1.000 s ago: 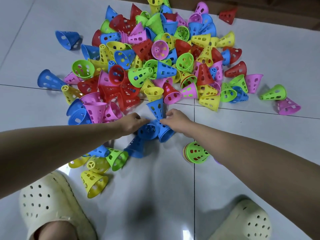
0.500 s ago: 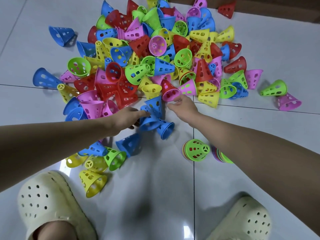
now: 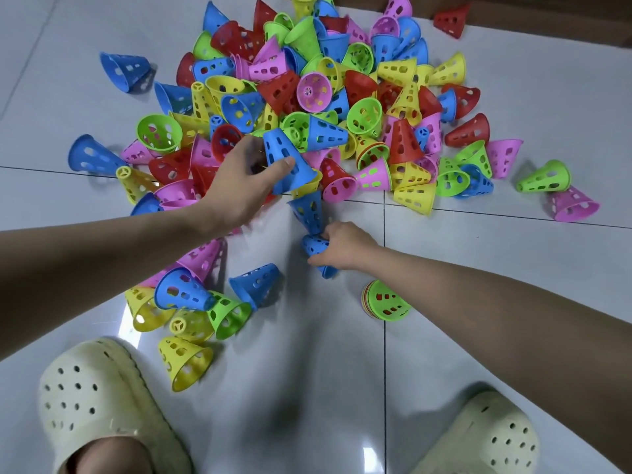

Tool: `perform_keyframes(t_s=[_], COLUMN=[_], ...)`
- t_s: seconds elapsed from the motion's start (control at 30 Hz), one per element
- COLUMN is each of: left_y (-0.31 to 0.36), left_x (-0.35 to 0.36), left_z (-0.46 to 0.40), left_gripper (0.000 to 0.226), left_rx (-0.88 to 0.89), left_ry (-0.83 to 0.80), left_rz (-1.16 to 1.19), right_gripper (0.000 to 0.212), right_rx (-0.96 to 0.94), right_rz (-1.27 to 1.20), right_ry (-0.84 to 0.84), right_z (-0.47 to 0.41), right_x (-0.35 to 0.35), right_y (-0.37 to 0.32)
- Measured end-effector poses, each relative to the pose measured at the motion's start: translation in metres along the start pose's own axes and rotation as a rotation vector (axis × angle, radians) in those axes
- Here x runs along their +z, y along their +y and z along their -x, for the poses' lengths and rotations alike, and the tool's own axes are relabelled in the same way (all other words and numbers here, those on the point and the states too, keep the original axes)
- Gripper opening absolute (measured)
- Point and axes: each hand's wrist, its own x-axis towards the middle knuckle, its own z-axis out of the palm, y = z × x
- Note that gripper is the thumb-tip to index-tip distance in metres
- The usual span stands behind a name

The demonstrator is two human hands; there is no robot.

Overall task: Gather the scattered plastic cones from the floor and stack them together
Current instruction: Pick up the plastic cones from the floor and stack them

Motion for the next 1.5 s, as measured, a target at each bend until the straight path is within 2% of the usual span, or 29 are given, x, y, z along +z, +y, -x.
perform_keyframes(t_s=[0.17,0.33,0.43,0.6,0.7,0.8,0.93,1.27,1.5], left_y=[0.0,-0.002,-0.001,0.003,0.009,0.013,0.016,0.009,0.002], left_x=[-0.001,0.0,0.007,0.03,0.054,0.076,0.103,0.142,0.138], left_z=[0.005,0.009,0.013,0.02,0.031,0.043,0.053,0.058,0.058], left_gripper=[0.044,0.042,0.037,0.044,0.037,0.041,0.046,0.036,0.045], left_rx=[0.021,0.024,0.028,0.068,0.167,0.3,0.378,0.395,0.397], left_ry=[0.015,0.012,-0.019,-0.112,-0.218,-0.368,-0.521,-0.69,-0.742], left_rz=[-0.016,-0.005,0.026,0.009,-0.075,-0.16,-0.225,-0.368,-0.512], right_gripper=[0.041,0.039,0.036,0.028,0.031,0.033,0.034,0.043,0.039], right_rx=[-0.006,-0.041,-0.02,-0.003,-0.004,0.022,0.068,0.092,0.096], right_rz=[-0.314,-0.747,-0.864,-0.944,-0.931,-0.801,-0.755,-0.64,-0.667], right_ry=[0.041,0.126,0.184,0.326,0.44,0.543,0.636,0.6,0.59], right_z=[0.0,0.013,0.028,0.06,0.09,0.126,0.168,0.204,0.205], right_x=[-0.008,-0.023,-0.037,-0.064,-0.075,-0.073,-0.054,-0.018,-0.016], right_y=[0.006,0.023,0.036,0.069,0.097,0.122,0.142,0.171,0.173])
